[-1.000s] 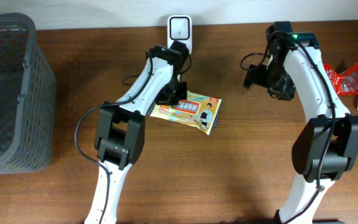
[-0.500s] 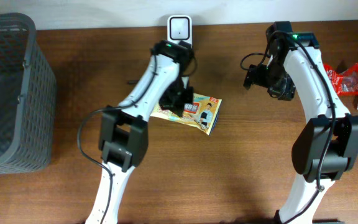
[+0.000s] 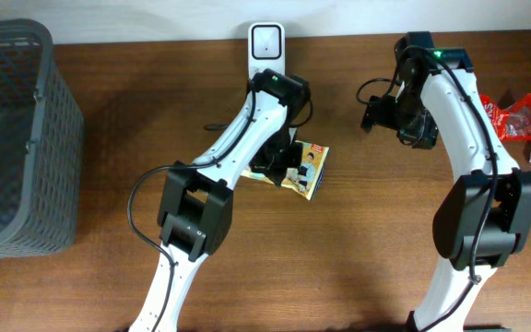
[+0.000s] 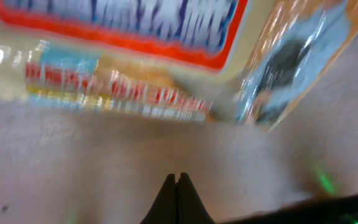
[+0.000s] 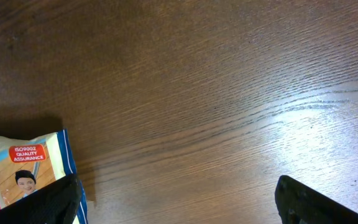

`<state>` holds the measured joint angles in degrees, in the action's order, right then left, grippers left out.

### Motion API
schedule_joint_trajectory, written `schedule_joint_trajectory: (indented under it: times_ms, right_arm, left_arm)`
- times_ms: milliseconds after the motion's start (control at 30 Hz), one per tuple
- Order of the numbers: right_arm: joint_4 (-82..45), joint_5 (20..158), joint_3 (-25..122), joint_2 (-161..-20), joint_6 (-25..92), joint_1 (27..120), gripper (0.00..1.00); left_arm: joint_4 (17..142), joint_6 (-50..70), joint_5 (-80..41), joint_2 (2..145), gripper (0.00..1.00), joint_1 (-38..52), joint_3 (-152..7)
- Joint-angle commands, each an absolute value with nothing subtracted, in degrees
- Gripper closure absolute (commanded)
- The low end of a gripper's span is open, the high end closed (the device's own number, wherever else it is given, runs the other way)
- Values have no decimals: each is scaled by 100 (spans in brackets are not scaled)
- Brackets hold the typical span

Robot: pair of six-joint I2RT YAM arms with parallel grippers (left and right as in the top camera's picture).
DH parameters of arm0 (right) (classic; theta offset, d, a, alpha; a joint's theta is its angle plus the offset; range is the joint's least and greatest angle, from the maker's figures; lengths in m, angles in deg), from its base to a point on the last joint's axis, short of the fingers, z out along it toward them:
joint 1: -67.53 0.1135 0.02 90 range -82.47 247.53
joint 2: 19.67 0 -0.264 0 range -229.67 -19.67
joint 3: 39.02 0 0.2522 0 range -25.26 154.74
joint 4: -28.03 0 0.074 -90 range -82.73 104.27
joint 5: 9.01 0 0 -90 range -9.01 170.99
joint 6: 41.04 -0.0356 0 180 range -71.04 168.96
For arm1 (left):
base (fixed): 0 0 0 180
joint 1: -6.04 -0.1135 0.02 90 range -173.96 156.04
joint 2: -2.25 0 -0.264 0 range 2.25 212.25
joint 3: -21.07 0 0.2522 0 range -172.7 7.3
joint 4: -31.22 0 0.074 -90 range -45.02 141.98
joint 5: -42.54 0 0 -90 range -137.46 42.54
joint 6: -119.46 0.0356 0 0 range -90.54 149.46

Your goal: Scan the item barcode

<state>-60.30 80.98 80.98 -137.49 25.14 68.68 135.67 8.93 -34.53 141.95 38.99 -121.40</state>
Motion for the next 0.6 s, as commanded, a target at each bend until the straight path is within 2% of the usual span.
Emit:
schedule_joint_trajectory:
  times_ms: [0,433,567]
  right_arm:
    - [-6028,8030,8083,-13640,2490,6853,1]
    - [-6028,8028,8083,-13640,2490,6853,1]
    - [-6028,8028,8083,-13640,2490,6853,1]
  left_arm:
    - [13174,978,-3014,14151,100,3917,-11659]
    - [11438,910,-2902,14153,100,3921,-11261]
    - [11309,913,-3012,14153,100,3925,-11261]
